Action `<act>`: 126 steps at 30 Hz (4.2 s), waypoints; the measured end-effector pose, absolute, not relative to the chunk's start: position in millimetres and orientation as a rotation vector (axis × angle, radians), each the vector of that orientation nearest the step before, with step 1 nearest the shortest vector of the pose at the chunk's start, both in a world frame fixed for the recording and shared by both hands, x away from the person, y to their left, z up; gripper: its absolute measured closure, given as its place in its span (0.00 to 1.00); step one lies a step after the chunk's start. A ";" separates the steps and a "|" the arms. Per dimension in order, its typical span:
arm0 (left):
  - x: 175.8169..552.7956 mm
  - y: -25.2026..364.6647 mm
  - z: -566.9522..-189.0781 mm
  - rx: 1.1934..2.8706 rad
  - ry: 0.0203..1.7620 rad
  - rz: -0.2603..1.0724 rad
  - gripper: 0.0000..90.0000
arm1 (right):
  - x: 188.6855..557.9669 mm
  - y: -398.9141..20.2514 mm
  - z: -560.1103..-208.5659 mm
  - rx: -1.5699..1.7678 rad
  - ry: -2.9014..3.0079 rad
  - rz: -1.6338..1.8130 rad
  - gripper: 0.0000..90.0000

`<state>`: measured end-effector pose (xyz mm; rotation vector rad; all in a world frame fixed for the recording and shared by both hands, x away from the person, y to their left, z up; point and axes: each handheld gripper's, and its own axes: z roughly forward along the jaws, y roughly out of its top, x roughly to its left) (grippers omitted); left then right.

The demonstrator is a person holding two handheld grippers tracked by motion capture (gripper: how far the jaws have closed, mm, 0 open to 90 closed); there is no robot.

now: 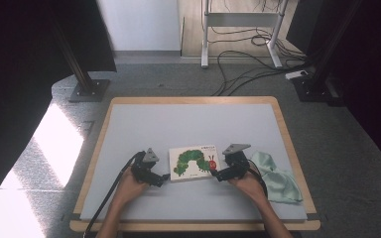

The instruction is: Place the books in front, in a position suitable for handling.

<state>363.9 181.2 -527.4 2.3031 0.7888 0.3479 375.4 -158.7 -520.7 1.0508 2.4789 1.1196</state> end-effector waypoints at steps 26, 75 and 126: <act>326.9 149.2 -528.4 2.358 0.641 0.236 0.00 | 408.1 -131.5 -531.3 0.954 2.595 1.229 0.01; 320.4 150.1 -529.1 2.345 0.668 0.244 0.00 | 336.1 -308.3 -502.2 1.290 2.343 0.765 0.32; 320.1 150.0 -529.2 2.344 0.669 0.245 0.00 | 371.1 -157.2 -506.1 0.882 2.603 1.052 0.91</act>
